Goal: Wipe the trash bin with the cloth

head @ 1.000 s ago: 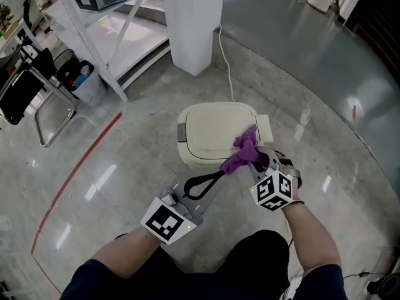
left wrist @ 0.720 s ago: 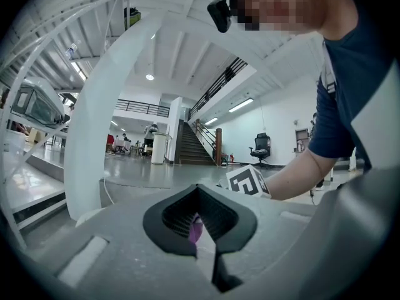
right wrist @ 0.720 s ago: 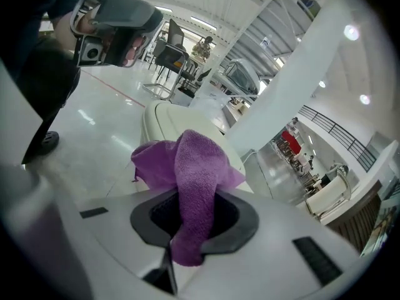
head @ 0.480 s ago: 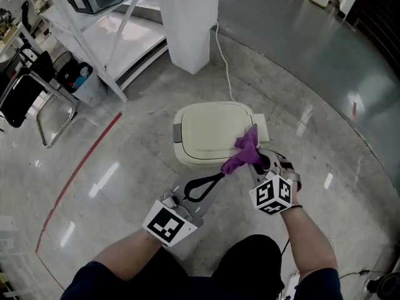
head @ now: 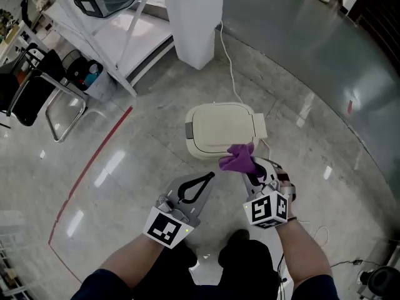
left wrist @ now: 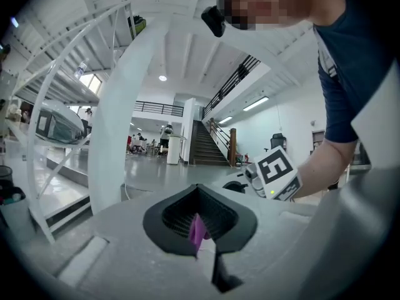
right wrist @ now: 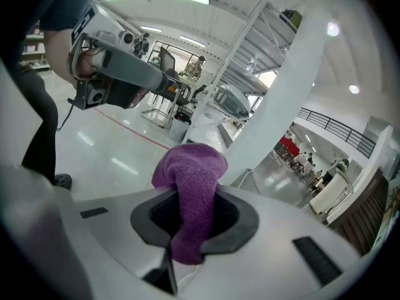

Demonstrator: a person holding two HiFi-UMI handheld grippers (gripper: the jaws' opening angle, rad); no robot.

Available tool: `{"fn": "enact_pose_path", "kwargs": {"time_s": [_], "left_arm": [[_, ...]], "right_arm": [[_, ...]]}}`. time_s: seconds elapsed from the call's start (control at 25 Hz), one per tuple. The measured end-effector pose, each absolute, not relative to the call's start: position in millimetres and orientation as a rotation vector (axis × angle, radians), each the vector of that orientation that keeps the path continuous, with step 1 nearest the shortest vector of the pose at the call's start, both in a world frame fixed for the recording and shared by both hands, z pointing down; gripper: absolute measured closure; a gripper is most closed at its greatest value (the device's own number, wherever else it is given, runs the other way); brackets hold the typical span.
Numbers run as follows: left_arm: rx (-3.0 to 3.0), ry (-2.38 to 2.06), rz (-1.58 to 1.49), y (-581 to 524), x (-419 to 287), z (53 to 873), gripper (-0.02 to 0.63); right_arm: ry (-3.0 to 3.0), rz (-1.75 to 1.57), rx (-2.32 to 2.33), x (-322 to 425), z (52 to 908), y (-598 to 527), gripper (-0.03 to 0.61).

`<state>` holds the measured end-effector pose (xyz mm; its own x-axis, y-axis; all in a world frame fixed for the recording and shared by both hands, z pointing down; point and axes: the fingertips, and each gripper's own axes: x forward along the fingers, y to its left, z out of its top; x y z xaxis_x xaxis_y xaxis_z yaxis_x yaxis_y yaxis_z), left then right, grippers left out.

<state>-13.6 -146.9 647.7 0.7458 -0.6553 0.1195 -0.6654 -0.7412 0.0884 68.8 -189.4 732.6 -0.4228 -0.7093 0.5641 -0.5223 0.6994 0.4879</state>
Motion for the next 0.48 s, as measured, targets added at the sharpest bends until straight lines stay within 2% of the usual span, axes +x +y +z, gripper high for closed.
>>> {"fn": "enact_pose_path", "kwargs": {"time_s": [0.2, 0.48], "left_arm": [[2.792, -1.128, 0.147, -130, -35, 561, 0.615], [2.823, -1.117, 0.137, -92, -39, 397, 0.615]], "right_arm": [[-2.166, -0.258, 0.934, 51, 648, -155, 0.500], [-2.241, -0.149, 0.961, 35, 486, -108, 0.500]]}}
